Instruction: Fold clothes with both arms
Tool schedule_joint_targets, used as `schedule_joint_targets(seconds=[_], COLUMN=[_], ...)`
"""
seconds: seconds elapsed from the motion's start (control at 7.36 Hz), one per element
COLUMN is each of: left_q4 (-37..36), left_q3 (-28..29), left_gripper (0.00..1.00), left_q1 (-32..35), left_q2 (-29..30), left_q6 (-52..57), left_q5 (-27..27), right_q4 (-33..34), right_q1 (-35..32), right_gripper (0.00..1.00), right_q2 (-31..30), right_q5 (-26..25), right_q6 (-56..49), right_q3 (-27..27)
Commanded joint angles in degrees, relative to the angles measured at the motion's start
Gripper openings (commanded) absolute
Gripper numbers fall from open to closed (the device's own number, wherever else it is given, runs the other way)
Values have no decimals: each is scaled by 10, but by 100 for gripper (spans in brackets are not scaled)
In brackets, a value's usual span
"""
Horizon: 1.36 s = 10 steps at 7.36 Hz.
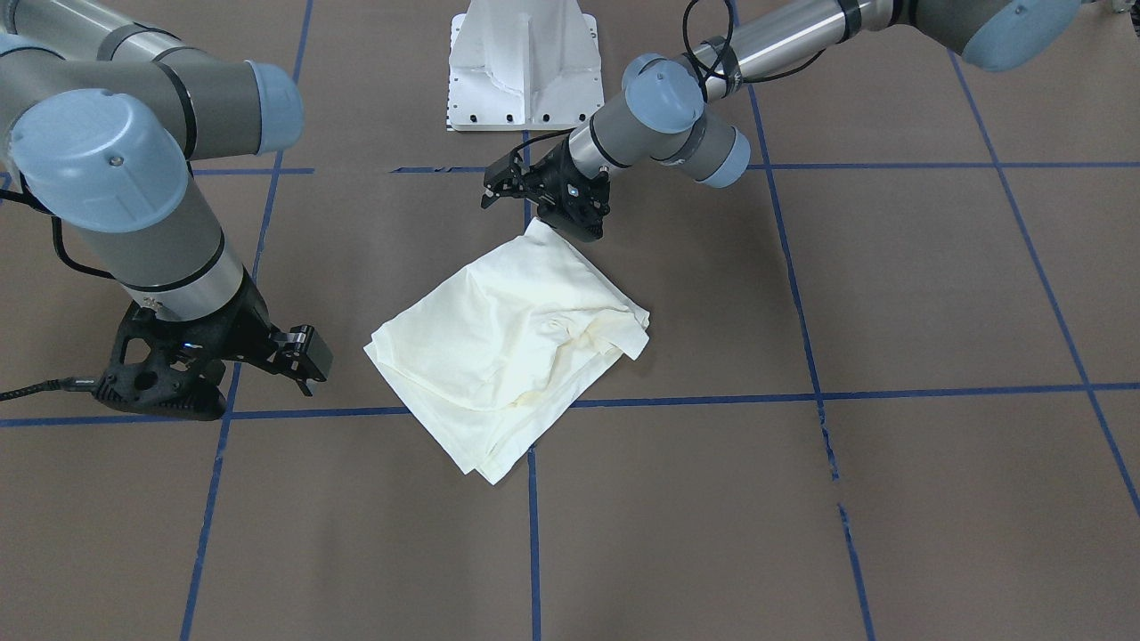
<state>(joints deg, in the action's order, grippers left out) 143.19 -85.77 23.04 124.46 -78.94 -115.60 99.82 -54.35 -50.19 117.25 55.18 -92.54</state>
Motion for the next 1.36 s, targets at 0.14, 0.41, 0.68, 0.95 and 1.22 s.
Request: schedule_joint_targets(seconds=[0.14, 0.41, 0.68, 0.95, 1.22], left_q4=[-8, -9, -100, -130, -163], left_q3=[-76, -77, -78, -77, -78], left_gripper=[100, 100, 100, 100, 100], left_q1=[30, 113, 192, 253, 304], left_q2=[-58, -82, -99, -106, -119], left_q6=[4, 48, 191, 298, 373], left_q5=[-58, -88, -101, -106, -122], right_q4=[-1, -3, -6, -8, -8], right_q1=[-2, -4, 27, 54, 70], right_gripper=[100, 100, 100, 100, 100], right_q2=[-34, -71, -67, -45, 30], right_q5=[4, 5, 1, 0, -1], right_q6=[-2, -3, 10, 55, 105], right_q3=[-46, -81, -76, -43, 42])
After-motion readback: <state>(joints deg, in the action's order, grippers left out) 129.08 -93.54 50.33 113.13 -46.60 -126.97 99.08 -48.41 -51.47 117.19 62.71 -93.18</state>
